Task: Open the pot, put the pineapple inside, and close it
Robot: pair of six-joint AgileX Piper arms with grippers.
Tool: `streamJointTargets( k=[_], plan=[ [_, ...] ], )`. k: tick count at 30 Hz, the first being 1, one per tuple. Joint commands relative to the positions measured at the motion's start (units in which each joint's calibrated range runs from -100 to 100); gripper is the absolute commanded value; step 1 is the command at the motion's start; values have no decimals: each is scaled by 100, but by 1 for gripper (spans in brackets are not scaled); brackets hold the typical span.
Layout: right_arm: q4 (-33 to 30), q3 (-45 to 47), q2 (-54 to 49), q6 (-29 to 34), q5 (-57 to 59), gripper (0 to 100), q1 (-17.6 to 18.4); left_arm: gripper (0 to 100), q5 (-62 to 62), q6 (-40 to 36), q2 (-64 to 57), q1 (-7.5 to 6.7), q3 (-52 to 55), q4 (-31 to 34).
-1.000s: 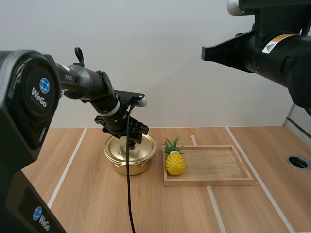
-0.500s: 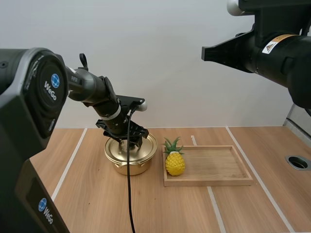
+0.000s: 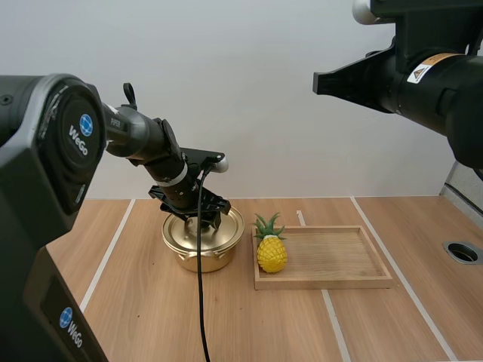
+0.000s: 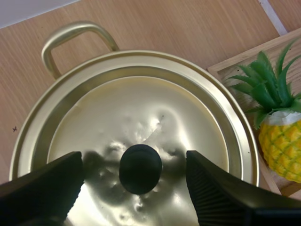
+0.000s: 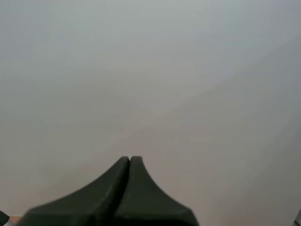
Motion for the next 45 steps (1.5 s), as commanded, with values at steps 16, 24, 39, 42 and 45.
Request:
streamJointTargets(
  k=[16, 24, 39, 42, 45],
  plan=[
    [12, -35, -26, -21, -37, 0, -20, 0, 305, 18, 29, -22, 17, -108],
    [12, -35, -26, -21, -37, 0, -20, 0, 100, 18, 1, -22, 17, -119],
    [12, -35, -26, -21, -37, 0, -20, 0, -2631, 18, -1218, -22, -58, -402],
    [12, -35, -26, -21, -37, 0, -20, 0, -3010, 18, -1508, -22, -185, -402],
    [12, -35, -26, -21, -37, 0, -20, 0, -3087, 11, -1751, -22, -402, -402]
  ],
)
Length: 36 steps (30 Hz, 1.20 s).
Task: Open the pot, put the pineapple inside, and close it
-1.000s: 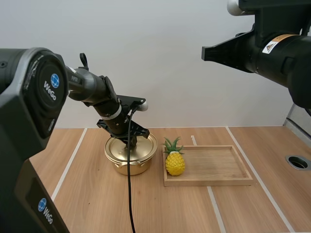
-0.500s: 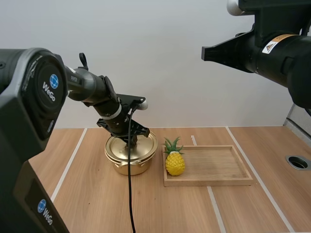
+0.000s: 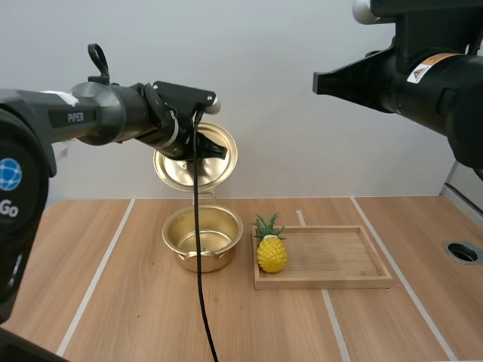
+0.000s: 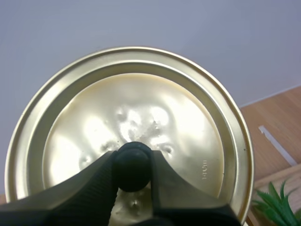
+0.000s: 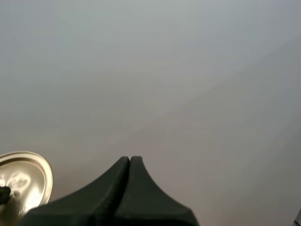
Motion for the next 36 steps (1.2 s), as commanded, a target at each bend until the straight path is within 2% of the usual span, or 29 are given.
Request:
streamJointTargets(
  k=[1, 9, 23, 31, 33, 36],
  plan=[
    [12, -35, -26, -21, -37, 0, -20, 0, -382, -59, -339, -11, -324, -137],
    [9, -35, -26, -21, 230, 0, -20, 0, -435, -59, -1006, -11, -807, -384],
    [9, -35, -26, -21, 588, 0, -20, 0, -1548, -59, -2669, -2, -818, -565],
    [124, -35, -26, -21, 863, 0, -20, 0, -1595, -108, -3486, 3, -818, -601],
    [200, -35, -26, -21, 906, 0, -20, 0, -1595, -146, -3646, 29, -818, -601],
    [374, -35, -26, -64, 1047, 0, -20, 0, -1555, -279, -3968, 174, -818, -601]
  ],
)
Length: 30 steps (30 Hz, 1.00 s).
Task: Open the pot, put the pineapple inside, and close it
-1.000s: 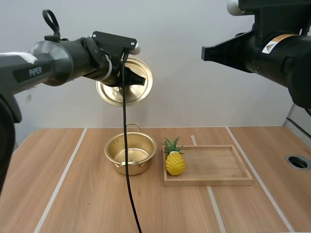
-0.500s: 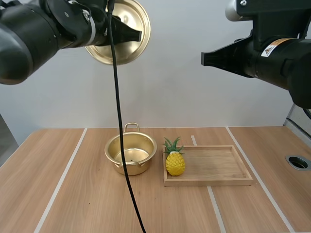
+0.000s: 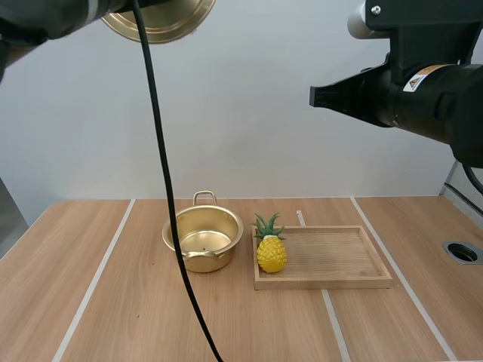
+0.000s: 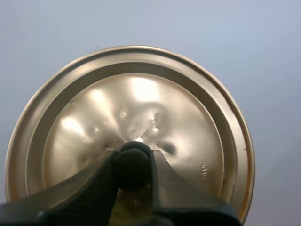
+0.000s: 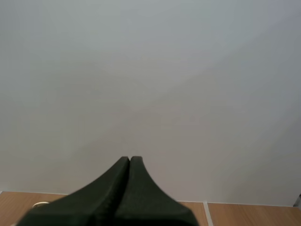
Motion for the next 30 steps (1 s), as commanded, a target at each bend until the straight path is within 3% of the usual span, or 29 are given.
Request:
streamJointTargets(
  k=[1, 6, 19, 30],
  plan=[
    [364, -35, -26, -64, 293, 0, -20, 0, -178, -273, -807, 223, -36, -124],
    [364, -35, -26, -284, 306, 0, -20, 0, -106, -460, -1234, 339, -36, -124],
    [574, -35, -26, -355, 478, 0, -20, 0, 474, -590, -1540, 339, -36, -101],
    [2341, -47, 98, -2014, 293, 0, -20, 0, 666, -590, -1540, 339, -36, -101]
  ],
)
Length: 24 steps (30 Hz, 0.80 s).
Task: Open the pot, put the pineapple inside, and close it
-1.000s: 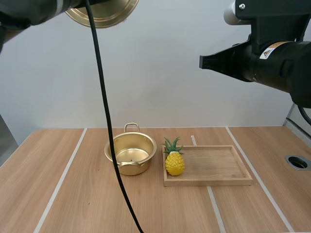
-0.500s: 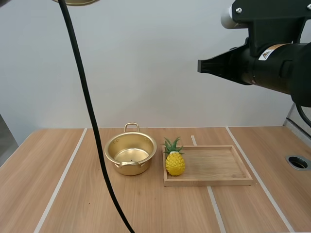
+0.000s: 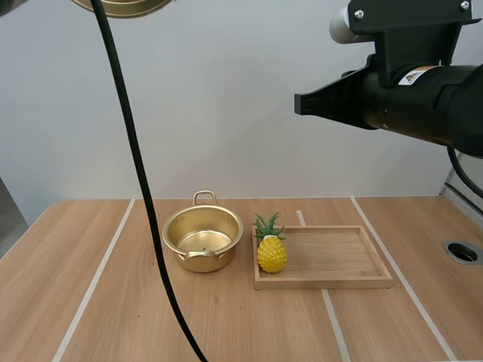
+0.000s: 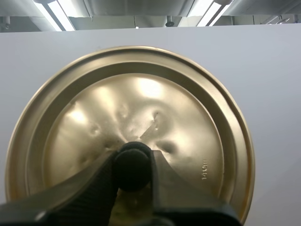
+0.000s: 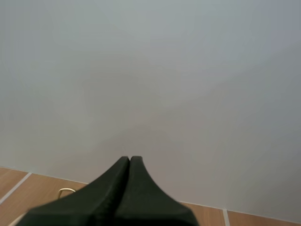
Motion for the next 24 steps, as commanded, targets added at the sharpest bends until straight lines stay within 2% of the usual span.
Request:
streamJointTargets(
  k=[1, 11, 17, 24],
  plan=[
    [481, -47, 142, -431, -119, 0, -20, 0, 8, -49, -40, 7, -24, -61],
    [584, -47, 1144, -528, 636, 0, -20, 0, 540, -49, -40, 7, -24, -61],
    [1073, -47, 1530, -1116, 1545, 0, -20, 0, 586, -49, -40, 7, -24, -61],
    [1197, -47, 1703, -1259, 2099, 0, -20, 0, 586, -49, -40, 7, -24, -61]
  ],
)
